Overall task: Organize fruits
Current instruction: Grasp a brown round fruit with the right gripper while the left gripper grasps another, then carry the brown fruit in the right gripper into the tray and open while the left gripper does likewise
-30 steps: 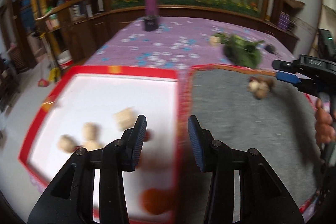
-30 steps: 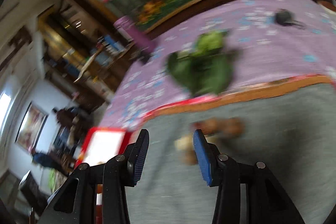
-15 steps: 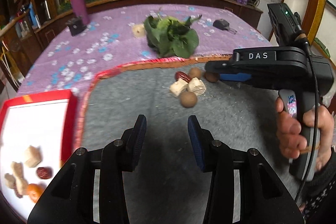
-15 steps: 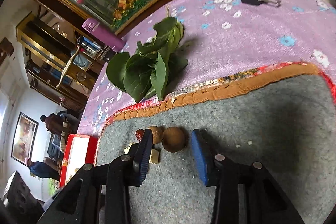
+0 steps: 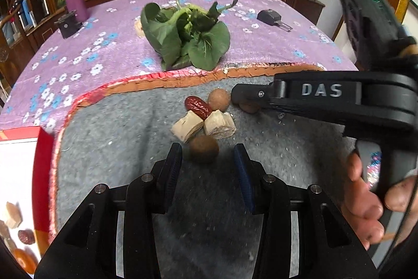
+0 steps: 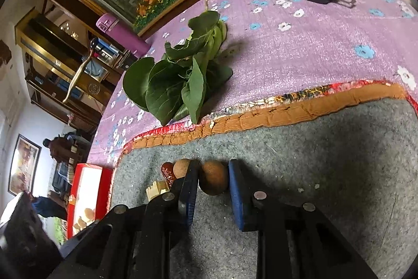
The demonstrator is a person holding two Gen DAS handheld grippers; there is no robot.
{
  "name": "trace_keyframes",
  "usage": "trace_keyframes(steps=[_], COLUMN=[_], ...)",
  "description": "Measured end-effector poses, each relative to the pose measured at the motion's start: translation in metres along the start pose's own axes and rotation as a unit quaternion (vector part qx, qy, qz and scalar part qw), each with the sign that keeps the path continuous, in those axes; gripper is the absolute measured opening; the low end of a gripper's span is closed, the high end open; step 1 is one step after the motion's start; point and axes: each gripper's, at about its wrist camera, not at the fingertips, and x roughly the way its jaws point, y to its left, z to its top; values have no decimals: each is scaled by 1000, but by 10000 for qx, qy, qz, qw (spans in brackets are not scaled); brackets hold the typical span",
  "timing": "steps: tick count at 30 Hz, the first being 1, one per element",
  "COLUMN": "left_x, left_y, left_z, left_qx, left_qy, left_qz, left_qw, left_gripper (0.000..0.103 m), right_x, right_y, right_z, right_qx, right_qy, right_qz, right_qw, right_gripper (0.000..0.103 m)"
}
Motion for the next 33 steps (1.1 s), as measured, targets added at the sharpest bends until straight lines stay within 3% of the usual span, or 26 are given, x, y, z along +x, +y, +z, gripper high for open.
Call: trace_keyframes(steps=[6,11,21,26,33], left_x=[7,5,-38,-72,-124], left_y=[6,8,27,43,76], left_z=[3,1,-21,-35,-51], left_qx=[-48,-52,-334,-411,-602], left_qy=[-89,-154,-401,-704,-1236], left_qz=[36,27,67,451,1202], left_qw=[9999,9999,9986,9957,9832], left_gripper=[22,22,22,22,23], right_x=[-1,-2,-16,-25,-32], right_y=[-3,2,5,7,6], right_z=[1,0,0,-3,-5], right_qx=[86,-22,-77,-168,-266], right_qy=[31,0,-250,-468,-746], right_qz=[83,47,515,515,381], right_qw=[9999,10000,9983,9974,9961], right_gripper=[23,23,23,23,23])
